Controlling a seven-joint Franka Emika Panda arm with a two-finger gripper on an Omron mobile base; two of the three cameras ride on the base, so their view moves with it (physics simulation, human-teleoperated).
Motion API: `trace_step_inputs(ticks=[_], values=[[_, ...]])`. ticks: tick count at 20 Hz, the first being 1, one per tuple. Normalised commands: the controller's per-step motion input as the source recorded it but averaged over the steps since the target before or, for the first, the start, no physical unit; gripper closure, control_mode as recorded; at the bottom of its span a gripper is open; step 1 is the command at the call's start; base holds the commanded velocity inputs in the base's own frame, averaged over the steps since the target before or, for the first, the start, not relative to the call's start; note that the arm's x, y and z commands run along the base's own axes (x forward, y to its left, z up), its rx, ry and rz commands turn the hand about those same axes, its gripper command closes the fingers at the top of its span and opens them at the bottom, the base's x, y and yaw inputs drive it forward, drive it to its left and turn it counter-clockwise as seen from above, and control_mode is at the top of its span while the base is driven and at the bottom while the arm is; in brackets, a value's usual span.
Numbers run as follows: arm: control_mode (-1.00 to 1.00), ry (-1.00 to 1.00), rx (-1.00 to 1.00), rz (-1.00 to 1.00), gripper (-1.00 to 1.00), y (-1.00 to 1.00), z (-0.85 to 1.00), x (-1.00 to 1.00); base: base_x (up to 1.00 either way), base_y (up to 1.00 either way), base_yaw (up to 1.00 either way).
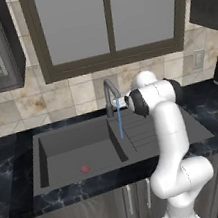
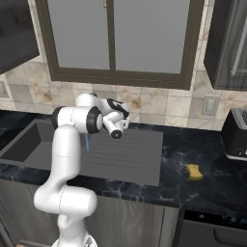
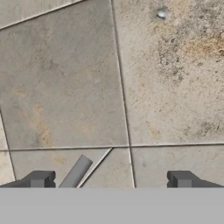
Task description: Soak the sponge with water for a few seconds and then drop it inside the sink.
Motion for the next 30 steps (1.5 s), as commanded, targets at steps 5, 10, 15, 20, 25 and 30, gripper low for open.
trace_step_inputs(ticks=[5, 10, 15, 20, 25, 30], values=[[-1.00, 0.00, 0.03, -0.05, -1.00, -0.38, 0.19, 0.07, 0.00, 0.00, 0.00], [-1.00, 0.01, 0.06, -0.05, -1.00, -0.42, 0.31, 0.06, 0.00, 0.00, 0.00], [-1.00, 0.04, 0.08, -0.06, -1.00, -0.45, 0.32, 0.07, 0.00, 0.00, 0.00], [-1.00, 0.13, 0.10, -0.07, -1.00, -0.47, 0.20, 0.00, 0.00, 0.00, 0.00], [-1.00, 0.28, 0.12, -0.08, -1.00, -0.45, 0.30, 0.00, 0.00, 0.00, 0.00], [-1.00, 0.27, 0.09, -0.06, -1.00, -0.50, 0.34, 0.00, 0.00, 0.00, 0.00]])
